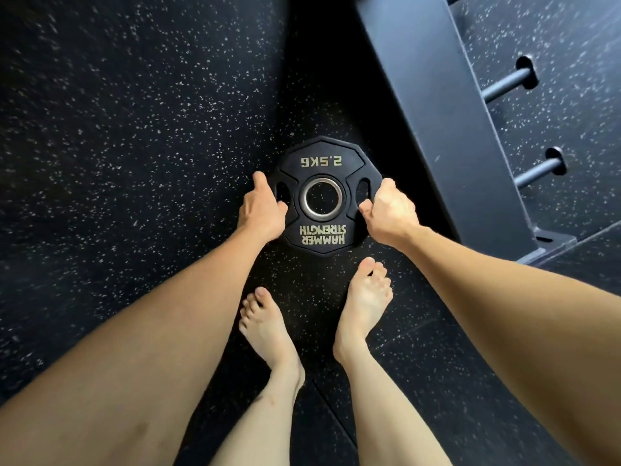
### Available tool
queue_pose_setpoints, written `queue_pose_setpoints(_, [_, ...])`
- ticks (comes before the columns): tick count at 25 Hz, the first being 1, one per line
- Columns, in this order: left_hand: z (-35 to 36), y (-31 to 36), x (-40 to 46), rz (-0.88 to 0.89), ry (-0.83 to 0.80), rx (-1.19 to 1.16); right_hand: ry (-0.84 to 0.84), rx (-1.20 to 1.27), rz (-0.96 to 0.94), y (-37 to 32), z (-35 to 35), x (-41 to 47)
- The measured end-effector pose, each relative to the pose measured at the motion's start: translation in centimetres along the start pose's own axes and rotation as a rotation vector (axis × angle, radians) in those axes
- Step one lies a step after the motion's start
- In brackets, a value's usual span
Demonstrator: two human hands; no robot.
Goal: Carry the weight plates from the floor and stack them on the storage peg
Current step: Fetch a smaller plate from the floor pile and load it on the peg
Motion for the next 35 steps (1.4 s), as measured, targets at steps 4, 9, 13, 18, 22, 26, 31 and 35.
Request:
queue_pose_setpoints(4, [-6.0,-1.9,-7.0,-0.07,-0.073,-0.206,-0.036,0.096,-0.043,-4.1,-3.7,-7.3])
queue_pose_setpoints(9, [-13.9,-2.6,-18.4,-0.071,-0.071,-0.376,-0.084,0.206,-0.065,-8.6,-9.0,-18.9])
queue_pose_setpoints(13, [-21.5,-2.6,-28.8,-0.016,0.009,-0.49,-0.046,0.381,-0.073,-11.1,-13.9,-30.0])
queue_pose_setpoints(18, [-29.3,-3.6,-41.6,0.057,0.114,-0.701,-0.003,0.523,-0.174,-14.4,-19.1,-42.8])
queue_pose_setpoints(22, [-34.8,-5.3,-51.8,0.114,0.23,-0.86,0.034,0.579,-0.349,-17.8,-22.6,-52.3])
queue_pose_setpoints(26, [-37.9,-7.2,-59.7,0.179,0.366,-1.001,0.02,0.64,-0.465,-20.2,-24.4,-58.9])
queue_pose_setpoints(31, [-37.9,-9.7,-67.0,0.18,0.561,-1.17,-0.129,0.621,-0.651,-22.5,-25.2,-63.4])
queue_pose_setpoints(35, [-36.0,-10.4,-72.3,0.032,0.747,-1.296,-0.298,0.49,-0.769,-24.4,-25.4,-65.8])
Point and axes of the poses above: each hand's wrist, its own x-axis towards the middle knuckle, its own z-axis out of the palm, y = z × x, the point moved 5 cm from there along x, towards the middle knuckle, and after that the axes turned 12 degrees about x, right-handed, at the moved point
